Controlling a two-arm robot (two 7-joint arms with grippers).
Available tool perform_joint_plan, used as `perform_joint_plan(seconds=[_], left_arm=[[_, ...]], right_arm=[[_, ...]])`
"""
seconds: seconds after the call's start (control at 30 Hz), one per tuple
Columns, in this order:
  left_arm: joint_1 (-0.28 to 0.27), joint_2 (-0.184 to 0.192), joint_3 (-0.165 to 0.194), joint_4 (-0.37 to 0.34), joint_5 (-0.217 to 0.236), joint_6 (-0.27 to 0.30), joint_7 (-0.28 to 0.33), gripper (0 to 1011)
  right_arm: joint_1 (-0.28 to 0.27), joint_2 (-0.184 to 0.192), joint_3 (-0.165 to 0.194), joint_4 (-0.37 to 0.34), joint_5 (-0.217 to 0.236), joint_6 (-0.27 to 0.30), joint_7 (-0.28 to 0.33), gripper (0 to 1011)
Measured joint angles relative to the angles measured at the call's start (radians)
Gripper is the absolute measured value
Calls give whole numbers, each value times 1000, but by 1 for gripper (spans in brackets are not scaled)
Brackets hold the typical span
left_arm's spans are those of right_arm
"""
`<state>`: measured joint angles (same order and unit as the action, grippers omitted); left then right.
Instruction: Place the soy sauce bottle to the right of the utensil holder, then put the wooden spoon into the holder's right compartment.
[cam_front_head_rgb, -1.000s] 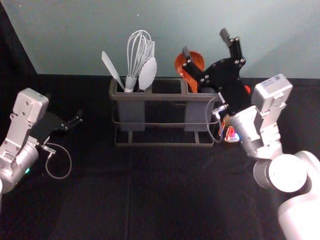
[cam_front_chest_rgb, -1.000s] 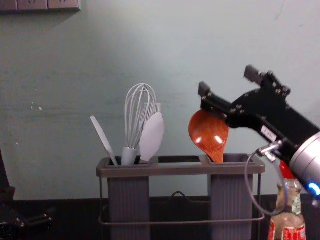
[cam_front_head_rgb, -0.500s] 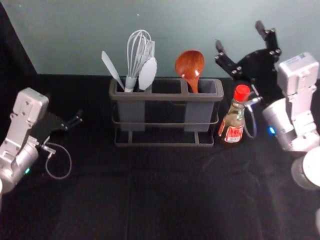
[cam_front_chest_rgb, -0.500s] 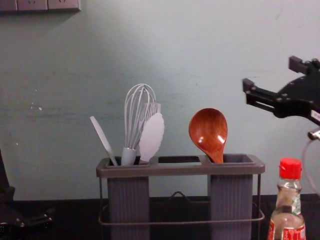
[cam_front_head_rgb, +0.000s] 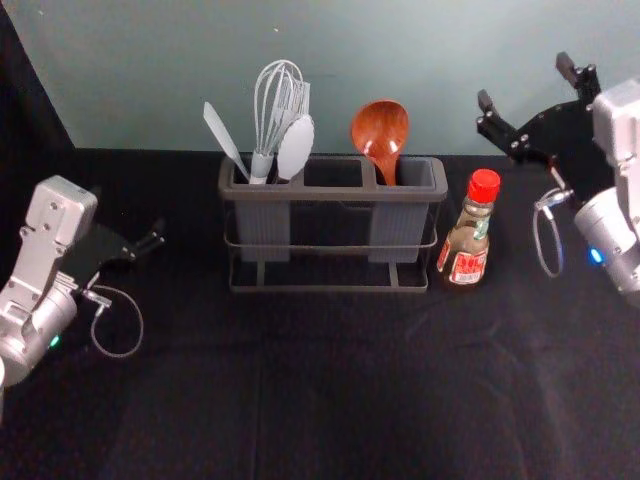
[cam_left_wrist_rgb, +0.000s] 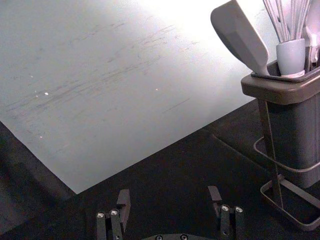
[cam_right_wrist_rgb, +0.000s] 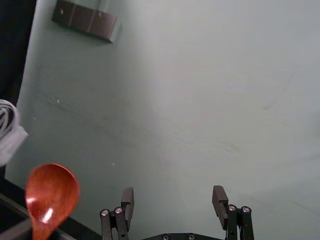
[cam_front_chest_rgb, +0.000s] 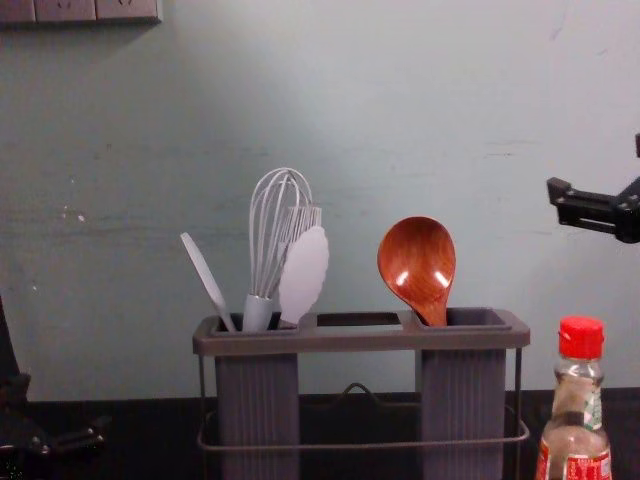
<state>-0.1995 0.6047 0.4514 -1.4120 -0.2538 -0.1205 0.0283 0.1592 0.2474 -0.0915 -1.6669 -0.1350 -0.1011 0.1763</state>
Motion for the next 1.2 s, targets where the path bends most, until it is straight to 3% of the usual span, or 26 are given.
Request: perform_joint_plan(seconds=[0.3,0.6,1.2], left_arm=[[0,0,0,0,0,0,0,1011],[0,0,0,0,0,0,0,1011],[0,0,0,0,0,0,0,1011]], right_arm=[[5,30,42,23,46,27,16,1002],[-3,45,77,111,92,18,23,1002],[-28,38,84,255,141,-31,34,1002]])
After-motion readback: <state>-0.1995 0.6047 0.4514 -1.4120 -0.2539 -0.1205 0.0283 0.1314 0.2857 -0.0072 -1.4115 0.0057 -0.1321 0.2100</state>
